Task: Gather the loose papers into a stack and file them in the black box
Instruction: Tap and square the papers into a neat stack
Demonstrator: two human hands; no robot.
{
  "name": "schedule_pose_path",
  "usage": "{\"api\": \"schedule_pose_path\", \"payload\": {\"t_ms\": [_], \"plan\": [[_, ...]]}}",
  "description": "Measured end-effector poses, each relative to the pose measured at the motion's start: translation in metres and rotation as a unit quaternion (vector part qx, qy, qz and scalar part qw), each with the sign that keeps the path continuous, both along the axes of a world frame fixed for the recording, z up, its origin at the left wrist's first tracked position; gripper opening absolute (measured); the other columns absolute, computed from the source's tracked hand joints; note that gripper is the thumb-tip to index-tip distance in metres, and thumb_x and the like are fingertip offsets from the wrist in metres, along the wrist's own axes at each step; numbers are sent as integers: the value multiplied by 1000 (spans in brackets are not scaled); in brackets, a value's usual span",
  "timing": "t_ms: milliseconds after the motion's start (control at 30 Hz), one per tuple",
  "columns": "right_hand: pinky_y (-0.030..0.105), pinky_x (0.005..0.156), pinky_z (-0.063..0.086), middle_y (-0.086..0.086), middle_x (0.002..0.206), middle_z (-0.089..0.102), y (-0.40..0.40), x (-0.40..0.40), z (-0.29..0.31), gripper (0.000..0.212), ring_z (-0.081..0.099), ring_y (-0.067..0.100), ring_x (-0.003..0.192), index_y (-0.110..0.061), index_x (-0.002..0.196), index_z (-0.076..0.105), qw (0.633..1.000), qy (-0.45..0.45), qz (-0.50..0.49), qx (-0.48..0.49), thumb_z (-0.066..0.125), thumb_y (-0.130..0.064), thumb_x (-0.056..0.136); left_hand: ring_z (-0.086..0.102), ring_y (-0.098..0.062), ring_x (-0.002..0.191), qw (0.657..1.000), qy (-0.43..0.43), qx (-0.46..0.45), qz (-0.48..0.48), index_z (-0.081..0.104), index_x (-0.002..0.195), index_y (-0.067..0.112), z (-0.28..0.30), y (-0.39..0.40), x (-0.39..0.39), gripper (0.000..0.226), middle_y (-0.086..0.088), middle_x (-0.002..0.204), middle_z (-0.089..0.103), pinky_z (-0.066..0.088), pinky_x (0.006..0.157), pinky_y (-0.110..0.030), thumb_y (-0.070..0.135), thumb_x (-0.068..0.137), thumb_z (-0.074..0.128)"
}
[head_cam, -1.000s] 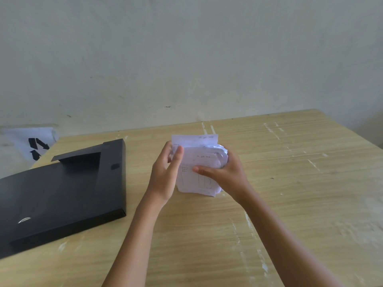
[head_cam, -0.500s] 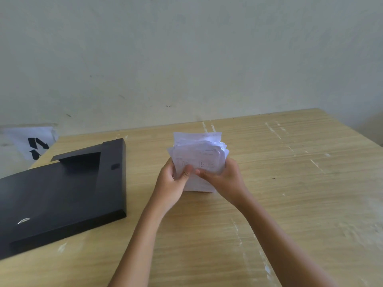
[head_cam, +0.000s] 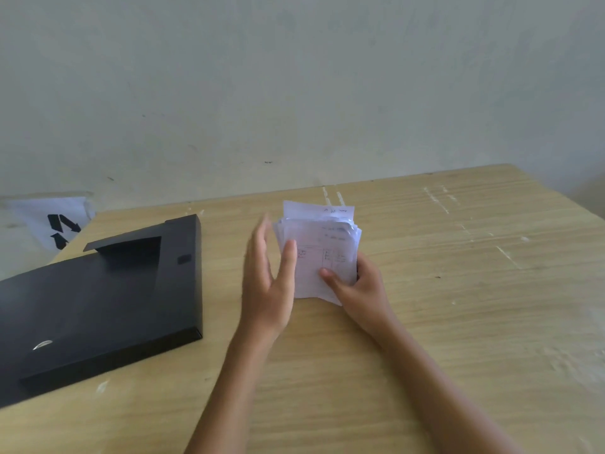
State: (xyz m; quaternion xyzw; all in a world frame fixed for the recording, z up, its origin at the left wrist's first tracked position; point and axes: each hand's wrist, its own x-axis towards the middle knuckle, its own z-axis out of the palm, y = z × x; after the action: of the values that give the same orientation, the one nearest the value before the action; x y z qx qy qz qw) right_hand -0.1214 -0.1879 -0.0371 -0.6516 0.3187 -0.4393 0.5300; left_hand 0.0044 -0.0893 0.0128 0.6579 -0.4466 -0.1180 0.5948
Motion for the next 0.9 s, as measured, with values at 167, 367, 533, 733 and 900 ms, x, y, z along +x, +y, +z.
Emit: {"api": "schedule_pose_path", "payload": {"t_ms": [167, 367, 533, 733, 900], "plan": [[23, 66, 55, -8, 87, 75, 0, 1, 1, 22, 70, 4, 79, -24, 97, 68, 1000, -7, 1, -22, 78, -9, 84, 13, -17, 157, 896, -439, 51, 48, 26, 161, 23, 67, -7, -7, 66, 6, 167, 25, 19, 125, -44, 53, 102, 37], [39, 65, 57, 2, 84, 77, 4, -2, 1, 15, 69, 13, 73, -17, 91, 70, 999, -16, 2, -43, 79, -12, 80, 37, -22, 147, 832, -511, 210, 51, 39, 152, 33, 47, -20, -20, 66, 11, 152, 49, 20, 119, -62, 67, 96, 30], [37, 66, 57, 0, 85, 77, 6, -1, 3, 21, 68, 8, 75, -20, 94, 70, 999, -17, 10, -41, 81, -10, 77, 46, -19, 137, 840, -509, 176, 68, 48, 143, 41, 48, -19, -20, 54, 18, 141, 55, 24, 115, -62, 66, 97, 31], [31, 69, 55, 0, 87, 76, 7, -1, 12, 23, 67, 8, 79, -22, 95, 70, 998, -47, 20, -44, 77, -15, 74, 54, -19, 119, 825, -536, 175, 35, 53, 136, 41, 44, -21, -24, 50, 16, 128, 60, 32, 109, -57, 64, 98, 31], [37, 55, 43, 1, 67, 63, -8, -2, 26, 16, 55, 16, 62, -14, 75, 69, 997, -1, 51, -53, 71, -30, 79, 51, -17, 126, 838, -516, 178, 7, 46, 143, 44, 49, -20, -19, 52, 18, 136, 57, 31, 111, -56, 64, 99, 26]]}}
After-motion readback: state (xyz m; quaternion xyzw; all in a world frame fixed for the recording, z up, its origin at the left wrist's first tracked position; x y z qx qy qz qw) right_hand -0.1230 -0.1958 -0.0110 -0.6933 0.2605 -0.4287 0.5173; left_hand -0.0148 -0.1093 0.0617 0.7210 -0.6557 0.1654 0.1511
